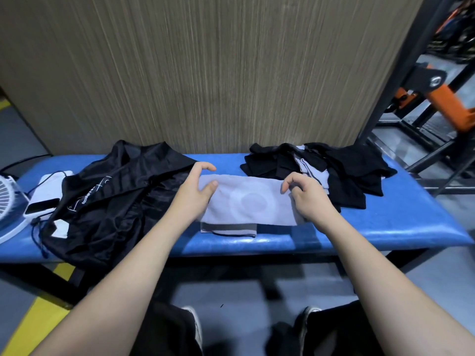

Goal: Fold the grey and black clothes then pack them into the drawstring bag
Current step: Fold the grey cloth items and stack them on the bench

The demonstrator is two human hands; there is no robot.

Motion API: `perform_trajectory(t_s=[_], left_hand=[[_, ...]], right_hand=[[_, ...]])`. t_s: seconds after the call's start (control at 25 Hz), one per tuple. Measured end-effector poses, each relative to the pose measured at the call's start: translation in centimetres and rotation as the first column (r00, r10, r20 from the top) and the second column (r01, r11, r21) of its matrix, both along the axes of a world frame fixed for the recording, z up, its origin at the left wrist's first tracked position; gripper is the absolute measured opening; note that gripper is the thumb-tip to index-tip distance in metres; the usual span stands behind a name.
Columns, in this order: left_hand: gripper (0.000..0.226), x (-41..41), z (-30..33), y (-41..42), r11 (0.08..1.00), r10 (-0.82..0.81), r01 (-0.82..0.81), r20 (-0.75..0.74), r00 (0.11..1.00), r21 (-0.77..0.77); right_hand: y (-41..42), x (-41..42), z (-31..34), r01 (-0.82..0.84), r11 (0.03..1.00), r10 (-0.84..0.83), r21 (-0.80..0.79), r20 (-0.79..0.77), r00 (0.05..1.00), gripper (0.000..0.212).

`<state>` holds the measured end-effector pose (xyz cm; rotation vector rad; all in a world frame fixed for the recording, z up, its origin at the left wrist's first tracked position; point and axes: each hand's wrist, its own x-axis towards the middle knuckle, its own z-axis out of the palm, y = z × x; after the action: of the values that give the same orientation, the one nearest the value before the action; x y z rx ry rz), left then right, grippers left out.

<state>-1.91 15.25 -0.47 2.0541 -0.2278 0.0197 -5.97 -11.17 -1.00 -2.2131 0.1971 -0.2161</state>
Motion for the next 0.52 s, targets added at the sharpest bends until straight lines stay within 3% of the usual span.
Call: perform_trajectory(t_s=[0.2, 0.32, 0.4, 0.52], left_hand=[[0.019, 0.0, 0.5, -0.1, 0.996, -0.054, 0.062, 0.126, 0.991, -0.06], [0.018, 0.4, 0.2, 0.1, 0.995, -0.081, 0.086, 0.111, 0.991, -0.048], [0.018, 0.6, -0.4, 0.2, 0.997, -0.076, 0.078, 0.08, 0.994, -0.014], [0.021, 1.3, -0.8, 1.2, 0.999, 0.007, -0.014, 0.163, 0.987, 0.042]], right_hand=[[-0.2, 0.1, -0.3, 0.03, 0.993, -0.027, -0.116, 0.028, 0.999, 0.034], [-0.5, 0.0, -0.1, 0.047, 0.979, -0.034, -0.198, 0.065, 0.997, 0.03], [-0.7, 0.1, -0.2, 0.056, 0.96, -0.036, -0.274, 0.079, 0.996, 0.026], [-1.4, 0.4, -0.3, 0.118, 0.917, -0.099, -0.382, 0.067, 0.993, 0.021]])
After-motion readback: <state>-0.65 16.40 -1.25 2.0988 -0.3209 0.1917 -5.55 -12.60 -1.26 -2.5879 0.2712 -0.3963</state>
